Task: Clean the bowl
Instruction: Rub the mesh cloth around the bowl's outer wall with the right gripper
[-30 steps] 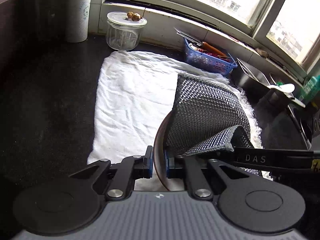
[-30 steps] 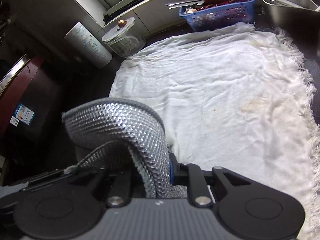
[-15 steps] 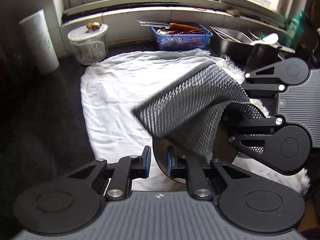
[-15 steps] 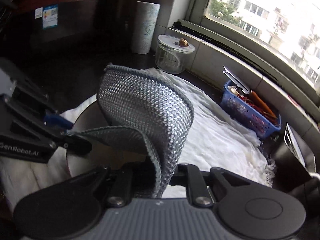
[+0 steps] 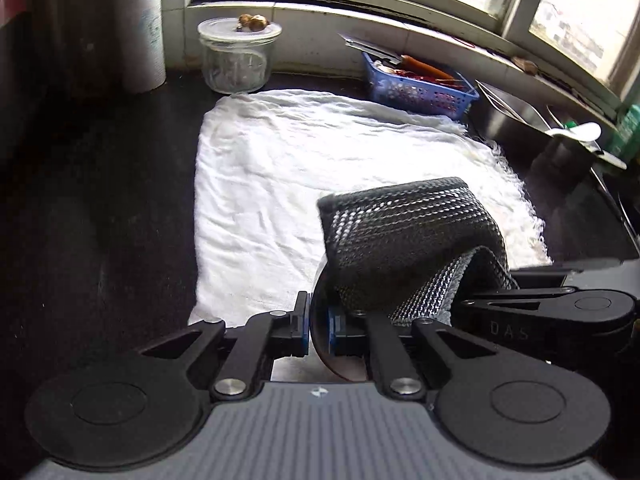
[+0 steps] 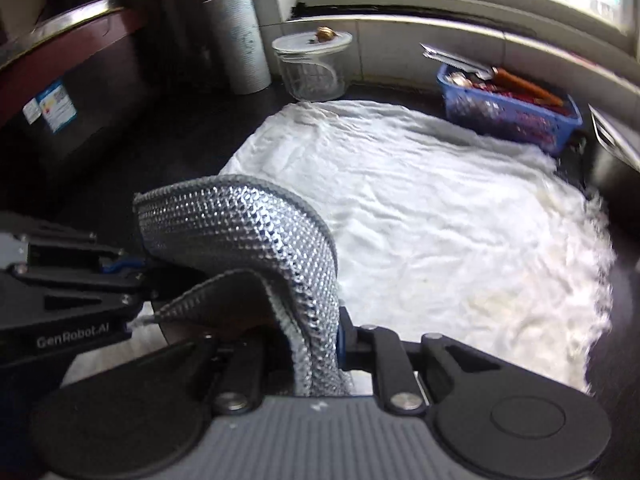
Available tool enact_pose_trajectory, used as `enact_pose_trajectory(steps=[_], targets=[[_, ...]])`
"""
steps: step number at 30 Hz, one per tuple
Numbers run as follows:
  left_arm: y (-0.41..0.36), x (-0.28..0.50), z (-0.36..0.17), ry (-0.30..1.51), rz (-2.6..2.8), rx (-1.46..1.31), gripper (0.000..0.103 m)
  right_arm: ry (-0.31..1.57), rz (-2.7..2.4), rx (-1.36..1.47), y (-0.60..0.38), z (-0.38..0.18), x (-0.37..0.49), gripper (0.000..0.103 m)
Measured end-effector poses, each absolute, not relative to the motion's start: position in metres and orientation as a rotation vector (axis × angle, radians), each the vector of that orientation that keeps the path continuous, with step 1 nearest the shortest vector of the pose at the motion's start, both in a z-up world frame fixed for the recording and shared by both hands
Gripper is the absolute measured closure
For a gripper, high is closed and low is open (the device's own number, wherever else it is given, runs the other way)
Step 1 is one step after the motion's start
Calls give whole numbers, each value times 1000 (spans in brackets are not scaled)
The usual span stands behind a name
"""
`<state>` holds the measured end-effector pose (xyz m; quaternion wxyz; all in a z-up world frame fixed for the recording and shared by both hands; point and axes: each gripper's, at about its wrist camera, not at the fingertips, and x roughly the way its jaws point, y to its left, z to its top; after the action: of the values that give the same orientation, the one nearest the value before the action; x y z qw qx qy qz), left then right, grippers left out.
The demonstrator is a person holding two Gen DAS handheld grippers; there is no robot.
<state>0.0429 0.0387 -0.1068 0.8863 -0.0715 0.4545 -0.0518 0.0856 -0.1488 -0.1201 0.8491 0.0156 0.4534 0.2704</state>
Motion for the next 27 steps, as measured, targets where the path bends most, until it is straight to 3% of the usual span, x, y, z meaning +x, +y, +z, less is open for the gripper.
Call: enact_pose_trajectory(steps=[7, 9, 17, 27], targets=[[54, 40, -119, 1006, -84, -353, 96, 1085, 451, 513, -176, -139, 95, 87], [48, 41, -117, 1017, -111, -287, 93, 1089, 440, 540, -177, -141, 95, 87], [21, 55, -90, 961, -242, 187, 90, 926, 584, 27, -152, -108, 97, 93], [19, 64, -86, 961, -218, 248, 88, 696, 763, -561, -116, -90, 80, 93]])
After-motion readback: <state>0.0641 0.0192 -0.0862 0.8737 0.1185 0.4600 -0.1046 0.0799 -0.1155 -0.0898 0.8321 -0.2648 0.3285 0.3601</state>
